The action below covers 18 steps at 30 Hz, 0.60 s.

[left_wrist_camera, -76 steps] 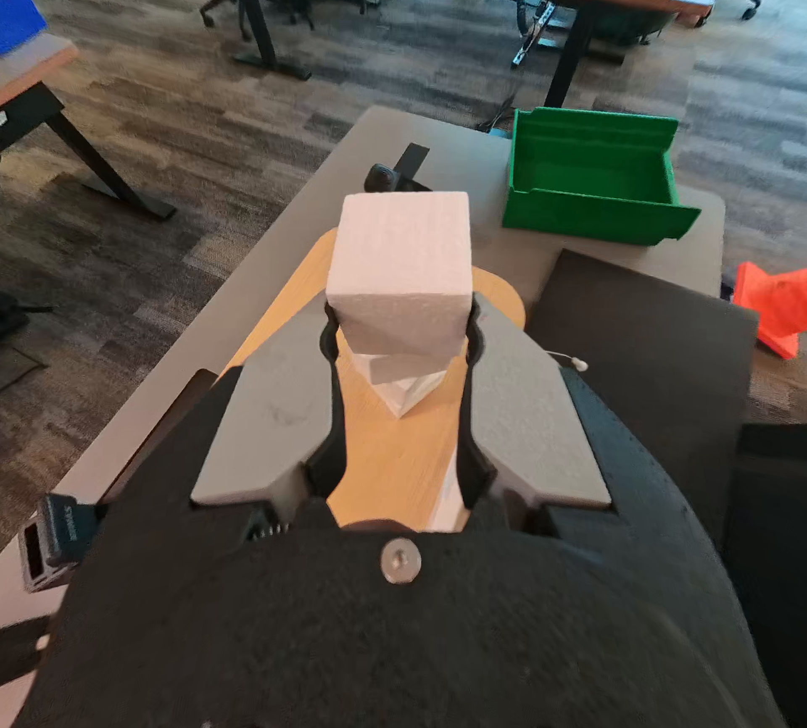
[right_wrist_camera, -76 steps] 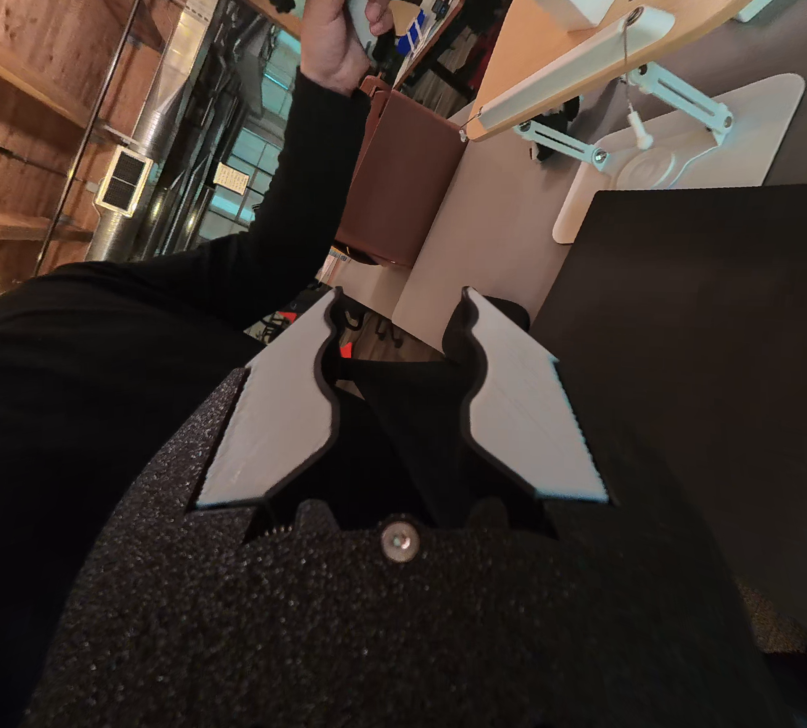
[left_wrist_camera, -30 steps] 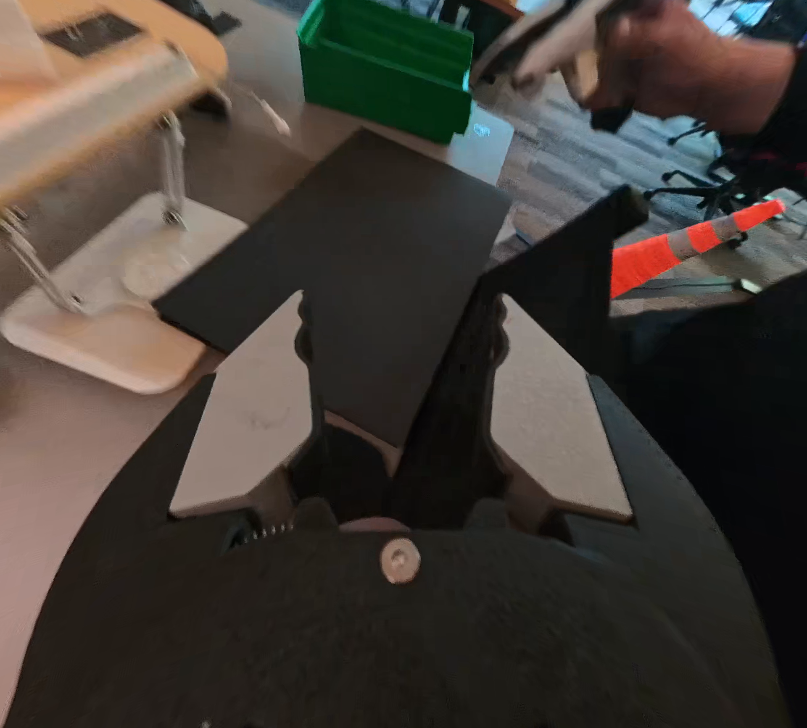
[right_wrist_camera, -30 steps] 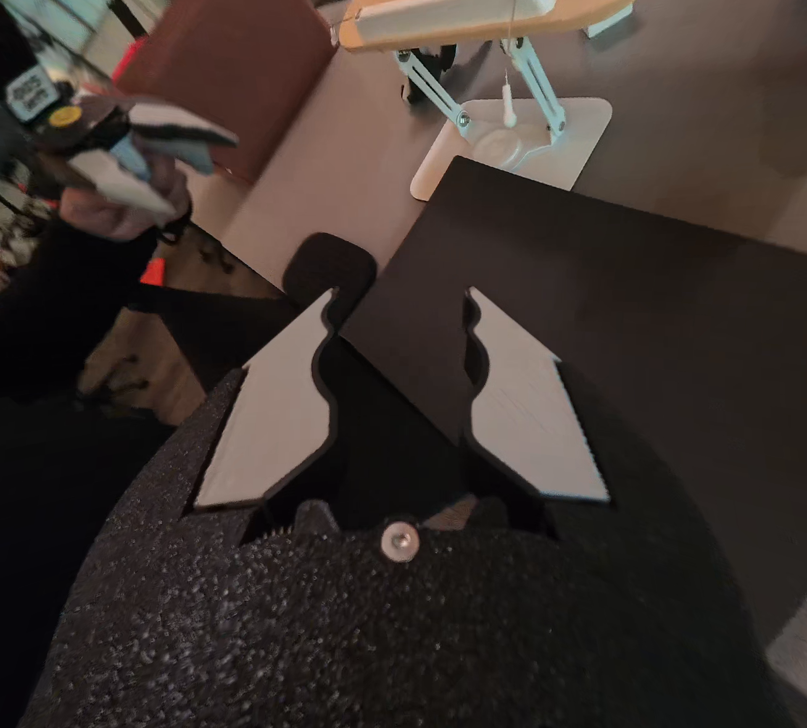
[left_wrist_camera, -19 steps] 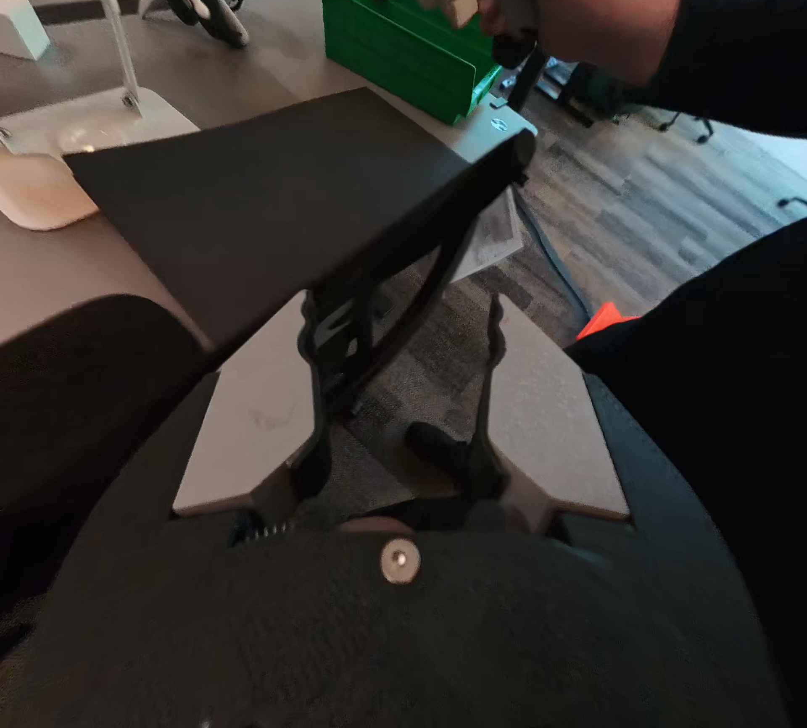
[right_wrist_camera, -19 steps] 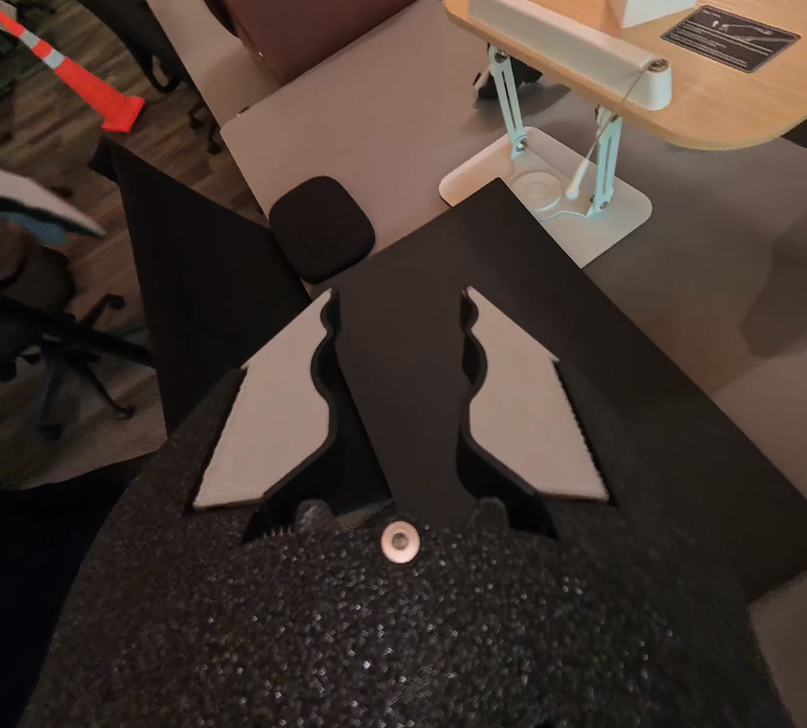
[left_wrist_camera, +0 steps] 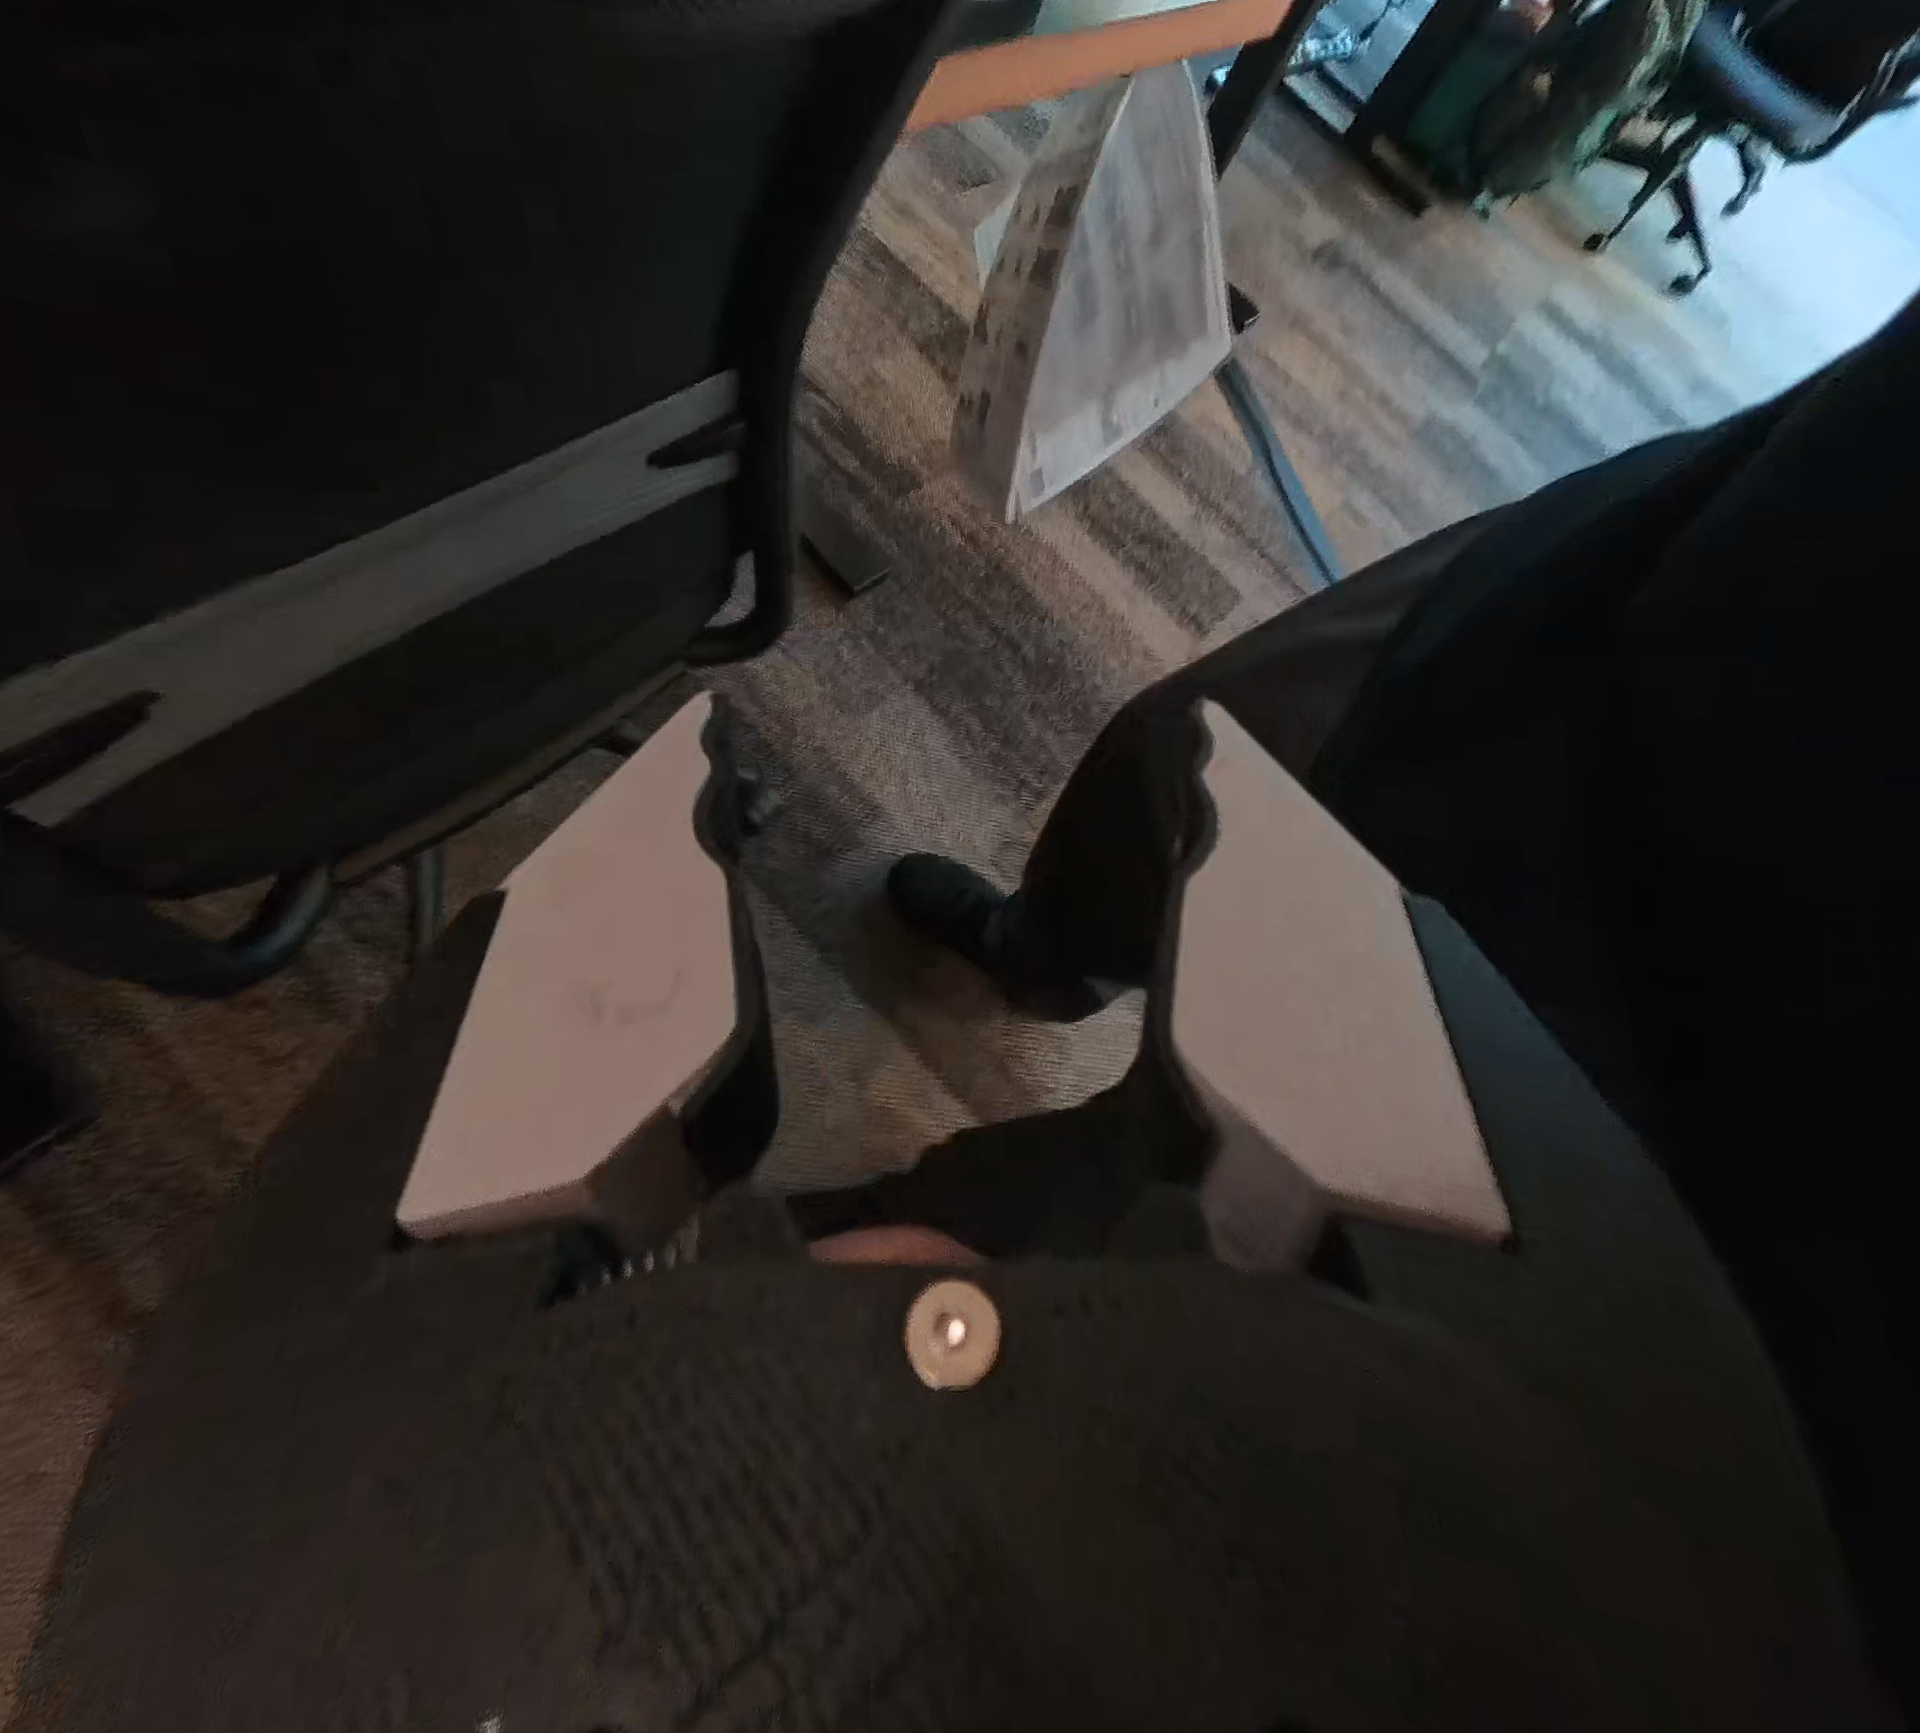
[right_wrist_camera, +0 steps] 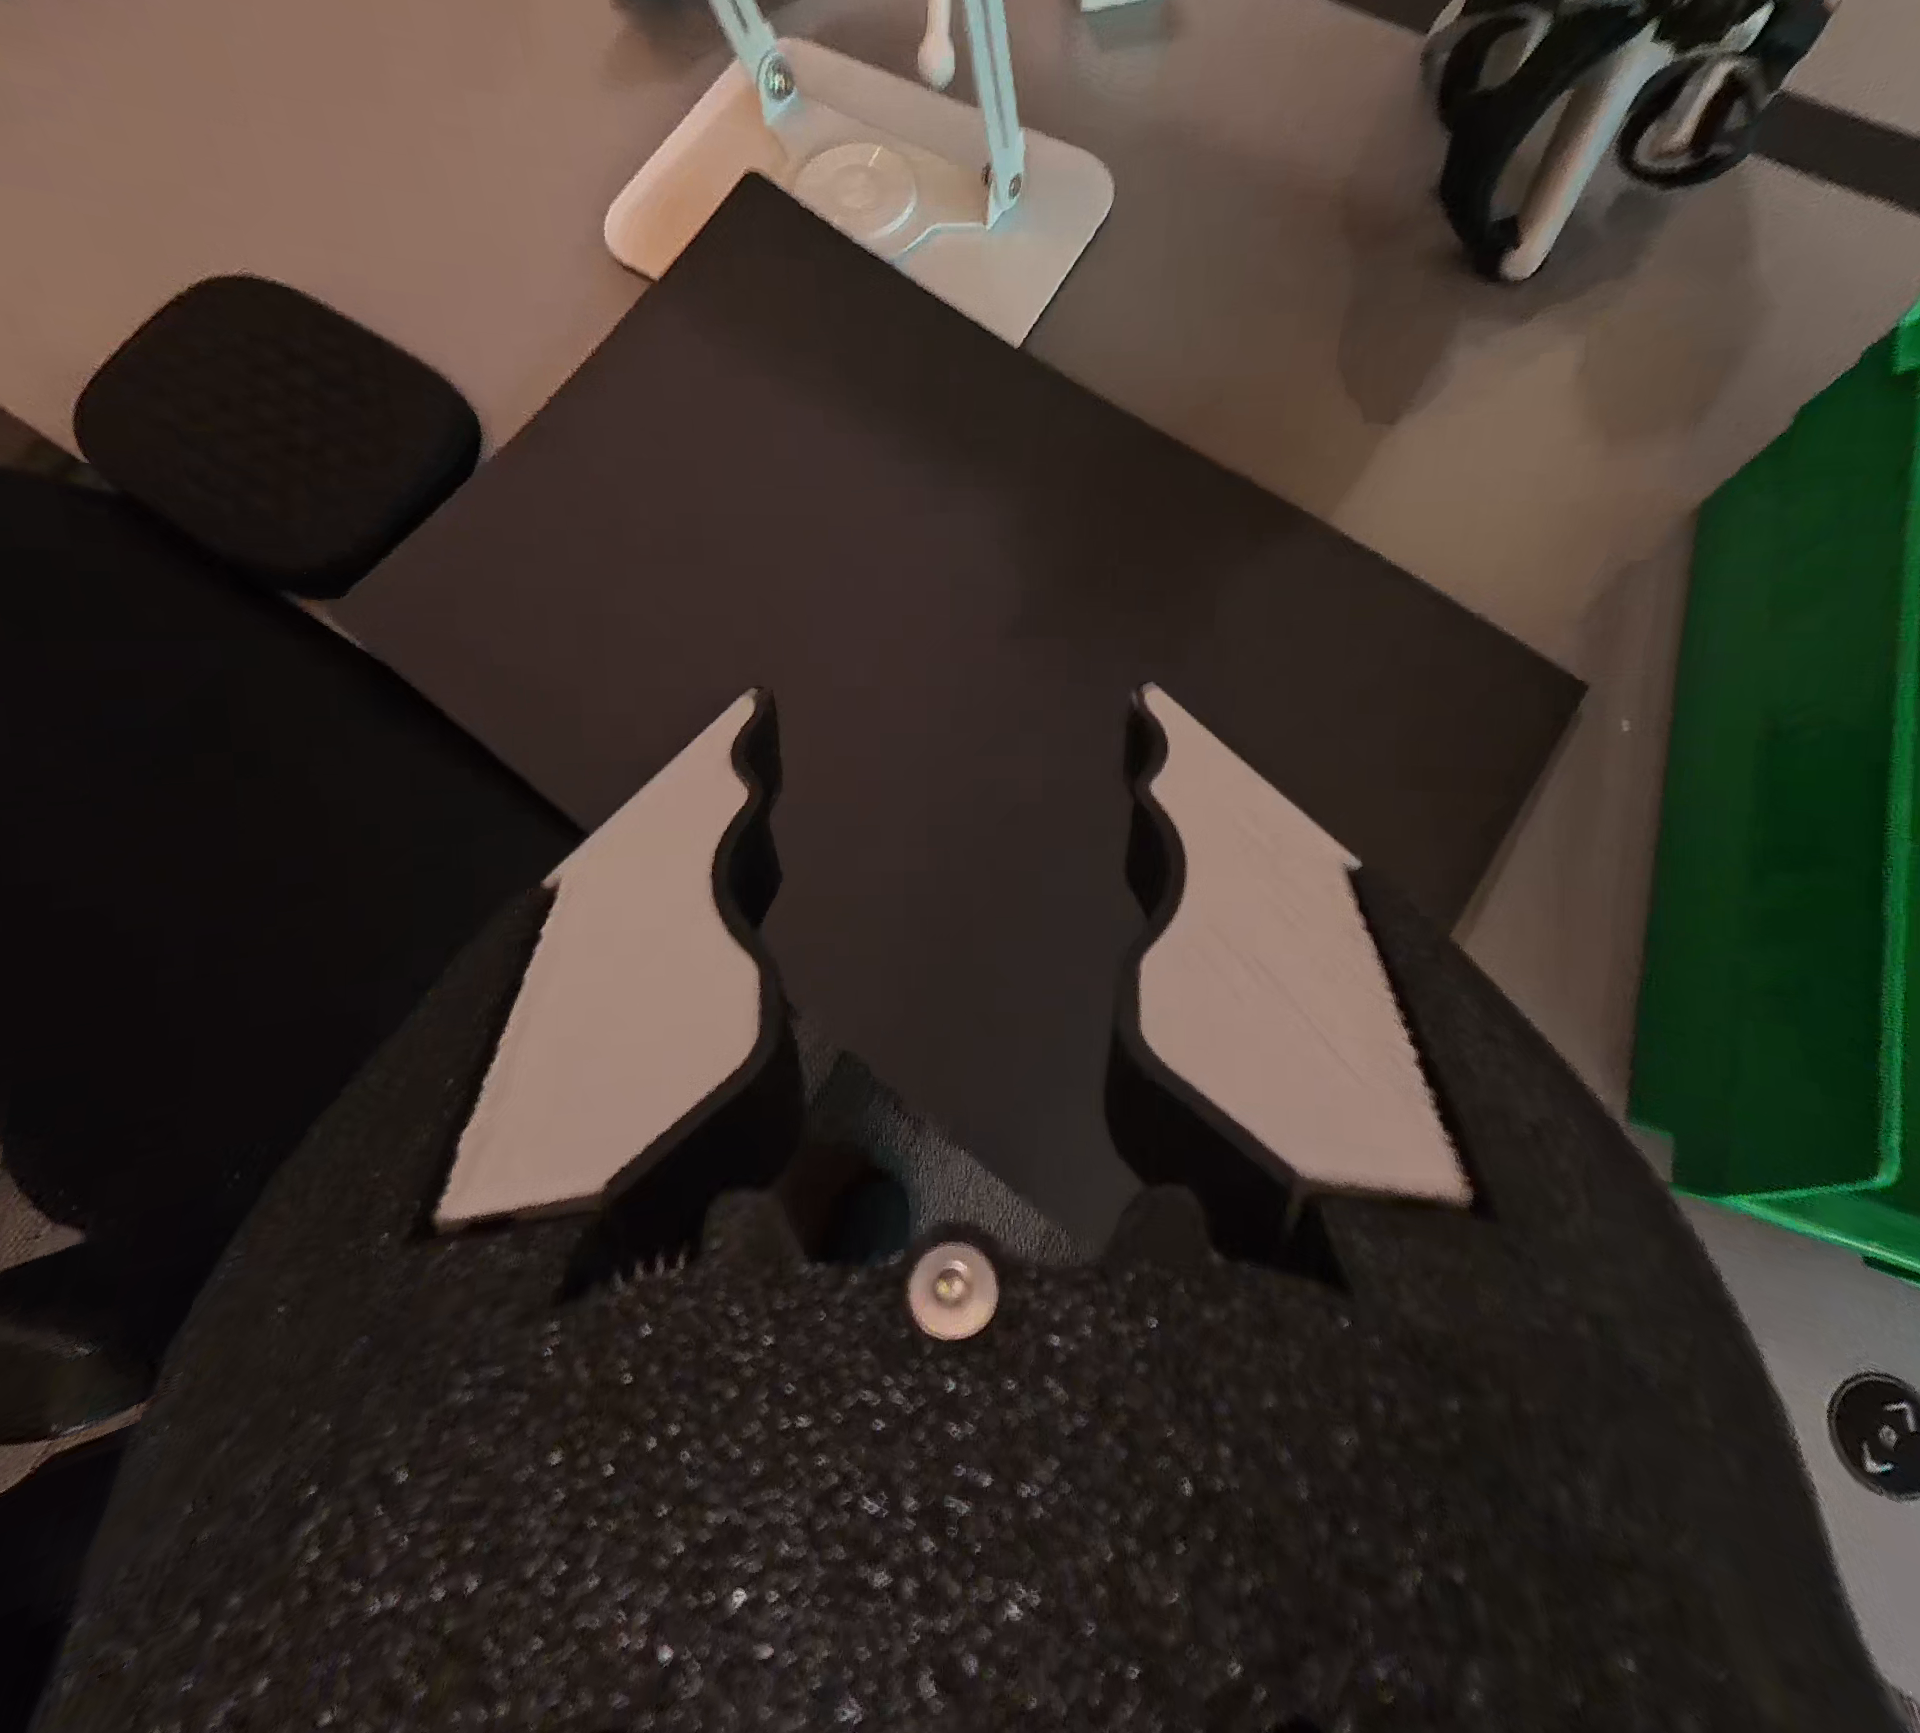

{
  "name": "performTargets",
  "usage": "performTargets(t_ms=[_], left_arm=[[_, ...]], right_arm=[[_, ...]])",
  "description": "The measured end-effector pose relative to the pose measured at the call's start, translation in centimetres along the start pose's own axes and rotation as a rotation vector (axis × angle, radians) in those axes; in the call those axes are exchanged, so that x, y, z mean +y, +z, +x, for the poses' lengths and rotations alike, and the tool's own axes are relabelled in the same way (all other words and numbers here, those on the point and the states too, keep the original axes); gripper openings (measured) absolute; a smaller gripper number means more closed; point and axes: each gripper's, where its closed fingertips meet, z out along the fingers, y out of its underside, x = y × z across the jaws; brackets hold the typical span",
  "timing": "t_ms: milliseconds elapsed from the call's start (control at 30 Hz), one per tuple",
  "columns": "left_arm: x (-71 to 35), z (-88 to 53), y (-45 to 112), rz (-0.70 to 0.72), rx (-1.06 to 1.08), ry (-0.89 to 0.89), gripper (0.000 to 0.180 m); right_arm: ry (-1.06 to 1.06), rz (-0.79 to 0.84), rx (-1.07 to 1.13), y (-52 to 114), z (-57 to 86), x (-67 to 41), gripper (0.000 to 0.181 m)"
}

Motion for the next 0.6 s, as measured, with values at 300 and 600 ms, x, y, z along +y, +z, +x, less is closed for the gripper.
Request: performTargets(t_ms=[300, 600], left_arm=[[-16.5, -0.4, -1.0, 0.119, 0.028, 0.245, 0.084], [-31.6, -3.9, 10.7, 0.198, -0.227, 0.104, 0.083]], right_arm=[[0.045, 0.207, 0.034, -0.7, 9.0, -5.5, 0.072], [-0.303, 0.468, -0.229, 6.0, 22.4, -22.5, 0.080]])
